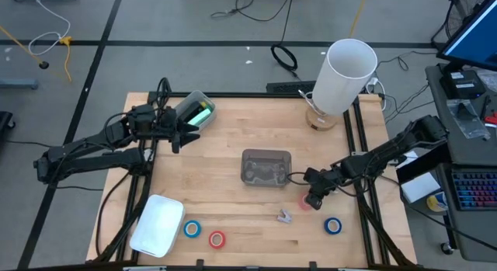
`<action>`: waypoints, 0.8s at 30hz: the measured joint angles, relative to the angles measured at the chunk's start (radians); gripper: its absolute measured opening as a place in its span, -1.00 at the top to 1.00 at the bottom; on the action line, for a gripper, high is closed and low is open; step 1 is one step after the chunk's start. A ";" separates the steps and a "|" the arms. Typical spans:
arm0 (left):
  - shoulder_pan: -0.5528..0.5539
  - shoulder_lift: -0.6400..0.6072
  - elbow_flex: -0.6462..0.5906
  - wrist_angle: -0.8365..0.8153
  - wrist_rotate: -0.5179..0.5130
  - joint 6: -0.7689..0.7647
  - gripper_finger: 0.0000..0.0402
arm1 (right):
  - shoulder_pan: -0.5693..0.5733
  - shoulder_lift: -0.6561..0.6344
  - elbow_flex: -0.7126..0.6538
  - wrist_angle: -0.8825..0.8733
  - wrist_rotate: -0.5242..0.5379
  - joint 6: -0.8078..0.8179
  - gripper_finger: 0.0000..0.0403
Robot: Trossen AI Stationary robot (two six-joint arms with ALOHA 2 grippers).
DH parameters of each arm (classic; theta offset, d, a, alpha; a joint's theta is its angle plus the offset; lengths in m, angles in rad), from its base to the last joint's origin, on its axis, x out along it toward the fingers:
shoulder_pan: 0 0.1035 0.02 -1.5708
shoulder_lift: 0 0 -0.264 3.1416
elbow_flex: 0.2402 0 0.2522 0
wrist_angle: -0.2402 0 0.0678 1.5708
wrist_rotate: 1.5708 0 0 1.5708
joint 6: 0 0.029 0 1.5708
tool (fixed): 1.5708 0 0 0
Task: Pick and place Stapler, Stapler remover, tape
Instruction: Put the pink tape into the white bin
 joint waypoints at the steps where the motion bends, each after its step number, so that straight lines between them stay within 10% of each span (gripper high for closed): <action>1: 0.000 0.000 0.000 0.000 0.000 -0.010 -0.20 | 0.000 -0.010 -0.001 0.001 -0.017 0.000 0.83; 14: -0.046 0.009 0.000 0.050 0.002 -0.116 -0.20 | -0.078 -0.284 -0.003 0.280 0.042 0.001 0.83; 24: -0.143 0.118 0.000 0.354 -0.002 -0.061 -0.20 | -0.274 -0.241 -0.002 0.761 0.143 -0.195 0.83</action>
